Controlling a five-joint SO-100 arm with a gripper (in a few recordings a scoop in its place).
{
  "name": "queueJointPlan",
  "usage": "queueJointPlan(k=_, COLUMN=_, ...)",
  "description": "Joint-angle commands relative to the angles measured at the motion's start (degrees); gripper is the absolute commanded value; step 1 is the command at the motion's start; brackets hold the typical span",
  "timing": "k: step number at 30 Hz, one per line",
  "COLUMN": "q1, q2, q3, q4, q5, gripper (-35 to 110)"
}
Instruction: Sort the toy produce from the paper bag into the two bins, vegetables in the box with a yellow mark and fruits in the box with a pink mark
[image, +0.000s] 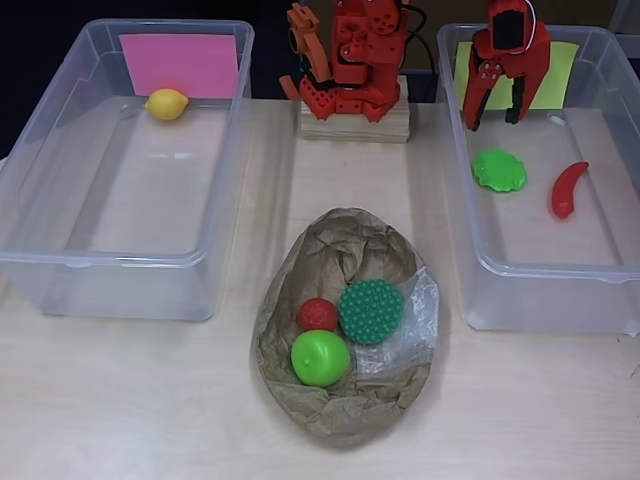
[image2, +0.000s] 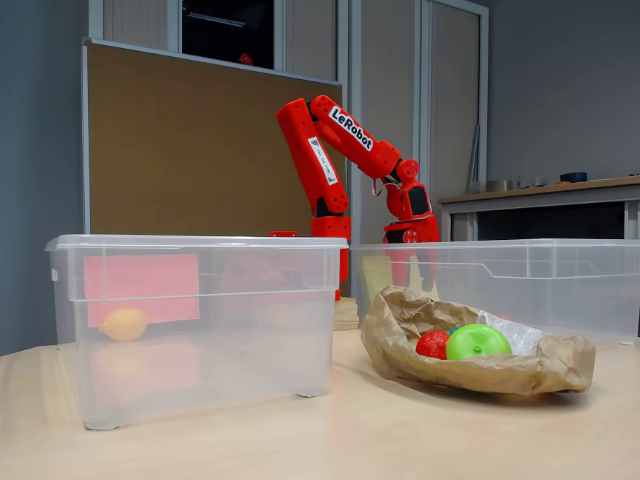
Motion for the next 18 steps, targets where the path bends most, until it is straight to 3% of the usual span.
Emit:
queueJointPlan(k=1, q1=0.7, q2=2.5, q3=-2.5, q4=3.3, q5=-1.1, gripper=25)
queueJointPlan(k=4, q1=3.7, q2=3.2, q3=-9.4, q4=9.4, q5=-7.6, gripper=24)
queueJointPlan(k=9, q1=12.7, q2=-1.7, q3=-25.8, q4=16.0, q5=-32.0, gripper=20)
queueJointPlan(k=14, q1=21.4, q2=-9.6, q3=-41.6, q4=21.6, q5=-49.7, gripper=5)
queueJointPlan(k=18, q1=28.8, q2=-12.3, q3=-49.3, q4=25.7, q5=-62.1, gripper=5)
